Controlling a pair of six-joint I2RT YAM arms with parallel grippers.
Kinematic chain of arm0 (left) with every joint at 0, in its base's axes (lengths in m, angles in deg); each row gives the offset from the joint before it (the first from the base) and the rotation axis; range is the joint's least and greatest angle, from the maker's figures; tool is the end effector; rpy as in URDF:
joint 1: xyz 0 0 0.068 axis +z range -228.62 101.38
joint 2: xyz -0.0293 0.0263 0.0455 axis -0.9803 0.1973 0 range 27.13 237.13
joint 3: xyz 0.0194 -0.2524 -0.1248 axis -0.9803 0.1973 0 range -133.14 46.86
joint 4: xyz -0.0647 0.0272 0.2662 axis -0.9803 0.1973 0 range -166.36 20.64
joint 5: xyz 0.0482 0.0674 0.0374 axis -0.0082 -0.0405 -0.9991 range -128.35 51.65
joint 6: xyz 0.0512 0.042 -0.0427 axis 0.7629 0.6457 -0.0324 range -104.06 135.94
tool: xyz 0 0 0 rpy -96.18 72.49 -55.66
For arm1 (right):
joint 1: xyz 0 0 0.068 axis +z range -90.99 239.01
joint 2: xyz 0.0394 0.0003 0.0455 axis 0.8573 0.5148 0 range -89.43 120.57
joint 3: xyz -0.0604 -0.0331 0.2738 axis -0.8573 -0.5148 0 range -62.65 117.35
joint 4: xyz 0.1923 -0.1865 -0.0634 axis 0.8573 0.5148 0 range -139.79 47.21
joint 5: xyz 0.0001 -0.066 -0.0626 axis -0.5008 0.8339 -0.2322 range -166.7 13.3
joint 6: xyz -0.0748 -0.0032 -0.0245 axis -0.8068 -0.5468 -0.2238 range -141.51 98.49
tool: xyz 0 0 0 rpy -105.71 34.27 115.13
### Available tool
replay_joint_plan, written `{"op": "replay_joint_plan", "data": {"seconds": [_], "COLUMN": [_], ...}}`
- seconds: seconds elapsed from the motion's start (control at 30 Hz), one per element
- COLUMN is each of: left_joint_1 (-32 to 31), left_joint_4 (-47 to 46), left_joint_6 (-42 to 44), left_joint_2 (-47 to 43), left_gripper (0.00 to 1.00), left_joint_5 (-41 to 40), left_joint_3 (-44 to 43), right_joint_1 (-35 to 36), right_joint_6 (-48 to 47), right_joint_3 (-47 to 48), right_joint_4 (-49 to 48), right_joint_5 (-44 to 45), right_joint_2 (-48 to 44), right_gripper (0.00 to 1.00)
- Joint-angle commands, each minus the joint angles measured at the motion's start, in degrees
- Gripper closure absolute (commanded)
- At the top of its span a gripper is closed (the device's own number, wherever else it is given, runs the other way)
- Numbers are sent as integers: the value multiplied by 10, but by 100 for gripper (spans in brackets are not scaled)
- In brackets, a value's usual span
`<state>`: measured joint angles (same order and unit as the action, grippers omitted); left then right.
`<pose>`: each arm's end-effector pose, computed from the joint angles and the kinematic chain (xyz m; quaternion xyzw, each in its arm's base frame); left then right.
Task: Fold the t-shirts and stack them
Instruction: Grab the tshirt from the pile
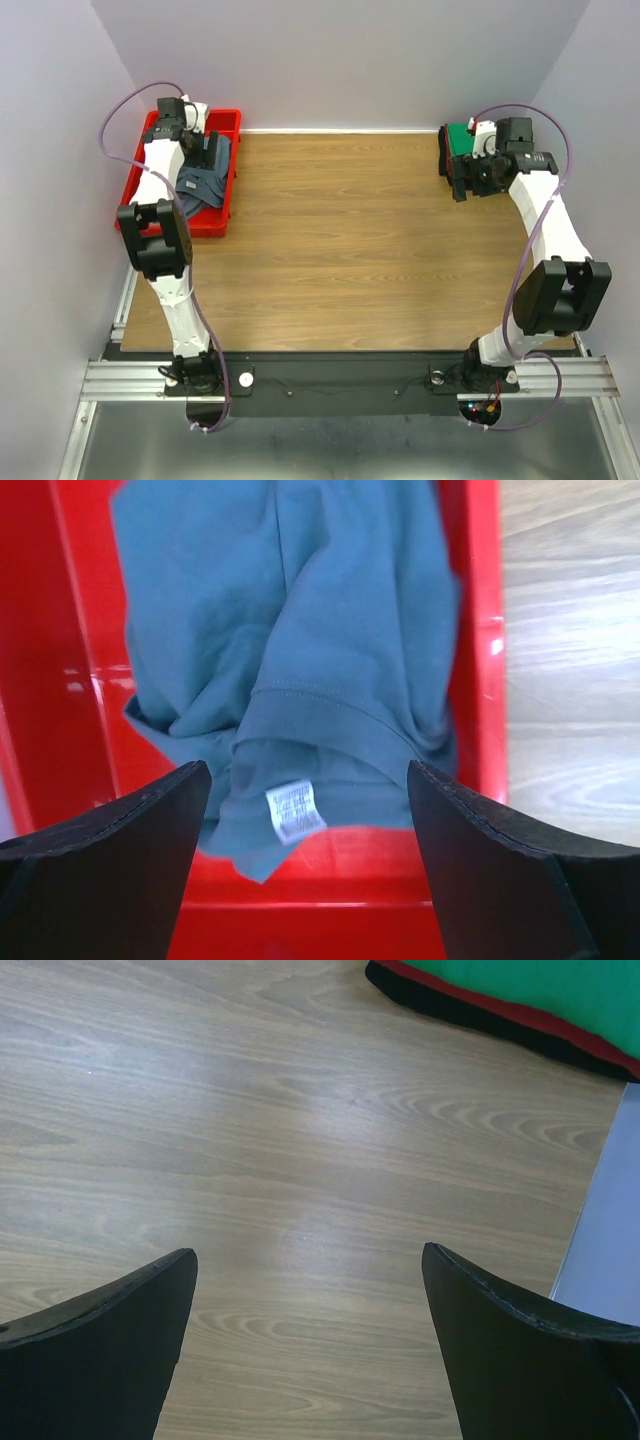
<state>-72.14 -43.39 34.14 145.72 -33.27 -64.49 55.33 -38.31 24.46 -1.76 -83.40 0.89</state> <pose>0.5214 0.0532 0.2894 0.1111 0.8995 0.0505 0.4194 0.3724 -0.0160 0.3227 -0.1268 0.9334 -0.0046 0.3358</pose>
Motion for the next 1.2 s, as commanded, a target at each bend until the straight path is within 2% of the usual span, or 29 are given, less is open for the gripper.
{"op": "replay_joint_plan", "data": {"seconds": [0.0,0.17,0.3,0.4,0.43,0.47,0.5,0.53,0.6,0.73,0.87,0.97,1.07,1.17], "left_joint_1": [2,2,3,7,12,17,21,31,41,65,61,35,-19,-116], "left_joint_4": [7,-14,-25,-20,-14,-12,-12,-7,7,52,58,45,24,12], "left_joint_6": [5,-1,-1,0,-1,-1,-3,-8,-11,-4,-1,-11,-24,-21], "left_joint_2": [31,76,96,103,98,93,88,76,66,24,-29,-70,-110,-143], "left_gripper": [9,9,18,41,58,66,88,100,100,100,100,100,100,100], "left_joint_5": [-23,-31,-33,-36,-24,-17,-5,-2,11,113,207,251,279,293], "left_joint_3": [-34,-17,-2,-5,-14,-19,-25,-43,-75,-190,-251,-271,-275,-289], "right_joint_1": [0,0,0,0,0,0,0,0,0,0,0,-1,-8,-23], "right_joint_6": [-8,-10,-9,-10,-10,-11,-11,-10,-9,-1,-4,-6,-2,4], "right_joint_3": [36,36,32,30,28,27,26,26,27,36,44,51,61,68], "right_joint_4": [3,8,9,9,10,10,9,11,10,11,11,12,11,11], "right_joint_5": [0,2,2,3,1,0,-2,-4,-7,-18,-22,-18,-19,-30], "right_joint_2": [11,20,21,21,21,20,20,21,22,21,13,9,6,-1], "right_gripper": [0,0,0,0,0,0,0,0,0,0,0,0,0,0]}}
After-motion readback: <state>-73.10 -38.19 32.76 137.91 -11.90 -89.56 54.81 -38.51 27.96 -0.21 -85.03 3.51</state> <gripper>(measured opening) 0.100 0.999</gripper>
